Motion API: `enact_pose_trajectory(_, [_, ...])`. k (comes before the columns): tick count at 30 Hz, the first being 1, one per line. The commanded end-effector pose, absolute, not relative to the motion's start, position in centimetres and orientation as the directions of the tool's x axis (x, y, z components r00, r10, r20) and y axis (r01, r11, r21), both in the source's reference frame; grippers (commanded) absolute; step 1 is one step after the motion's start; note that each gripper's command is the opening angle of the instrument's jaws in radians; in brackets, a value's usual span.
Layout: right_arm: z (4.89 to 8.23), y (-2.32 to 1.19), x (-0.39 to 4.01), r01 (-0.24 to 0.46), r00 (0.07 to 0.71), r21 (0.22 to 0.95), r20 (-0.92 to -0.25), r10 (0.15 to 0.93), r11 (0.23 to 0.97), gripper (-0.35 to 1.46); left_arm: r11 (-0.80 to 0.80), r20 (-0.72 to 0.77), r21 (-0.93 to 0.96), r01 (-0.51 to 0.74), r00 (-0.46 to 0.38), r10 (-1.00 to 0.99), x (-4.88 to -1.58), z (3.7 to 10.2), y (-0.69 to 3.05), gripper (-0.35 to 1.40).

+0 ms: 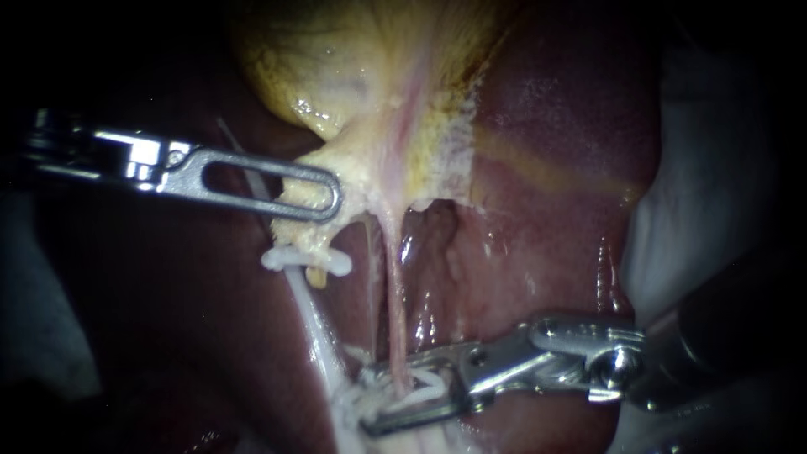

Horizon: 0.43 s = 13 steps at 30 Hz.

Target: Clipping first clip right tube

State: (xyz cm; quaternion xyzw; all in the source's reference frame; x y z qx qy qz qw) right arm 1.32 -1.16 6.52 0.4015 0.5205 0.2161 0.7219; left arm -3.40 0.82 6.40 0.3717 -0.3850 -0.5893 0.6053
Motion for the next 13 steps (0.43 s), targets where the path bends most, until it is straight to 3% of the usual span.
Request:
enact_pose_trajectory(1, [6.53,-1.18,1.31,0.105,0.370,0.804,-0.578,0.727,0.586,-0.35,0.029,0.028,0.904,0.427,0.009,-1.000,-3.40,6.40,0.82,-0.35])
enact_pose_trajectory(13, [6.54,-1.22,1.32,0.104,0.371,0.806,-0.576,0.729,0.583,-0.35,0.029,0.028,0.904,0.427,0.009,-1.000,-3.40,6.41,0.82,-0.35])
